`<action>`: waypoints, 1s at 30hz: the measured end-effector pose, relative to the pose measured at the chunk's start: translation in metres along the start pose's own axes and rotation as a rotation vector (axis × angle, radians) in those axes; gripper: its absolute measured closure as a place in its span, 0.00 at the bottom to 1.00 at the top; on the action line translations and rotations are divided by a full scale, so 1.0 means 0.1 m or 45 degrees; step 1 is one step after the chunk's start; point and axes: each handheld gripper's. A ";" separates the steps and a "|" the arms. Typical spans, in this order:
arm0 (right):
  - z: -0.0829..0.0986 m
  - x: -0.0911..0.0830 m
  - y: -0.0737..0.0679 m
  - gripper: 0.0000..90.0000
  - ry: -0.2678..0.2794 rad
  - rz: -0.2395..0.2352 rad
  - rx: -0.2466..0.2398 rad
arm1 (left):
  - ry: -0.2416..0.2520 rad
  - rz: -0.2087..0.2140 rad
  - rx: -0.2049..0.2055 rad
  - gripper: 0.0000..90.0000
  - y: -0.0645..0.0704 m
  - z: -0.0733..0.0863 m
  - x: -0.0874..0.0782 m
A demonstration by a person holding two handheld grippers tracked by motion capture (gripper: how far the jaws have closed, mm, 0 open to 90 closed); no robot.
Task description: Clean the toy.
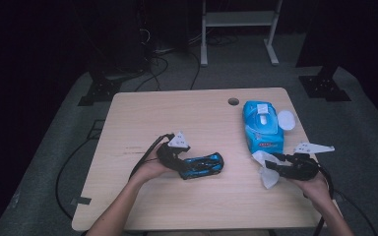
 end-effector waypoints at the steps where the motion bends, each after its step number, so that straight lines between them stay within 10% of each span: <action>1: 0.00 -0.01 0.00 0.50 0.004 0.000 -0.006 | 0.003 -0.003 0.004 0.33 0.00 0.01 -0.01; 30: 0.10 -0.26 -0.02 0.47 0.047 0.037 -0.002 | 0.031 -0.068 -0.060 0.29 -0.04 0.39 -0.20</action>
Point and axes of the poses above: each handheld gripper's, and its own axes: x roughly forward along the jaws, z roughly out of its underside, y roughly to its right, and after that the axes turned 13 degrees about -y, right-handed
